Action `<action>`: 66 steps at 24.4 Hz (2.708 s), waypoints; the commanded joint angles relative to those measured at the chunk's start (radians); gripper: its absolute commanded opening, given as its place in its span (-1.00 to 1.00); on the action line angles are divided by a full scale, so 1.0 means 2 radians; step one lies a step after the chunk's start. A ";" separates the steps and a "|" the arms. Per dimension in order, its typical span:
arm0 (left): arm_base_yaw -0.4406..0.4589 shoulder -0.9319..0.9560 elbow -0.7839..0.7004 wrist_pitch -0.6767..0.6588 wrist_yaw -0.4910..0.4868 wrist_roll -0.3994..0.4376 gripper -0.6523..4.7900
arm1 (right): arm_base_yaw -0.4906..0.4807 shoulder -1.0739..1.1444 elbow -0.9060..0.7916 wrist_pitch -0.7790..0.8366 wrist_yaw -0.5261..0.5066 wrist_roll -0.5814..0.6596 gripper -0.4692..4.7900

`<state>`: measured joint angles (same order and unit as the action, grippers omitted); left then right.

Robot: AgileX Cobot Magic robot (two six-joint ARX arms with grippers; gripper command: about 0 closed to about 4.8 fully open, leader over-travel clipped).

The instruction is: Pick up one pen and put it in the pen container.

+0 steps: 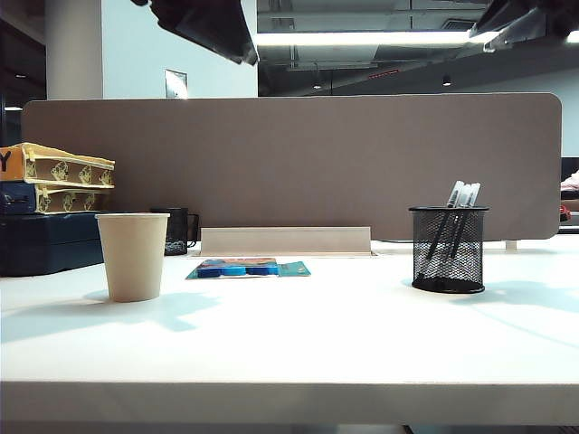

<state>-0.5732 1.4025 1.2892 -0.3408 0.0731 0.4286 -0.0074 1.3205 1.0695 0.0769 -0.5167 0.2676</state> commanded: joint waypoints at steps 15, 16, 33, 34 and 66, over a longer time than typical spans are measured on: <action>0.000 -0.091 0.000 -0.083 -0.041 -0.035 0.05 | 0.000 -0.132 0.002 -0.103 0.029 -0.067 -0.32; 0.000 -0.097 -0.001 -0.087 -0.041 -0.035 0.05 | 0.000 -0.138 0.002 -0.109 0.036 -0.073 -0.32; 0.000 -0.275 -0.167 -0.099 -0.080 -0.068 0.05 | 0.001 -0.244 0.002 -0.241 0.127 -0.153 -0.13; 0.000 -0.282 -0.172 -0.096 -0.082 -0.070 0.05 | 0.001 -0.246 0.001 -0.243 0.131 -0.153 -0.13; -0.001 -0.489 -0.359 -0.073 -0.085 -0.171 0.05 | 0.002 -0.491 -0.211 -0.338 0.148 -0.153 -0.05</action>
<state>-0.5735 0.4347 0.5751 -0.4938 -0.0978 0.0956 -0.0063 0.3519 0.6540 -0.5961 -0.2169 -0.0357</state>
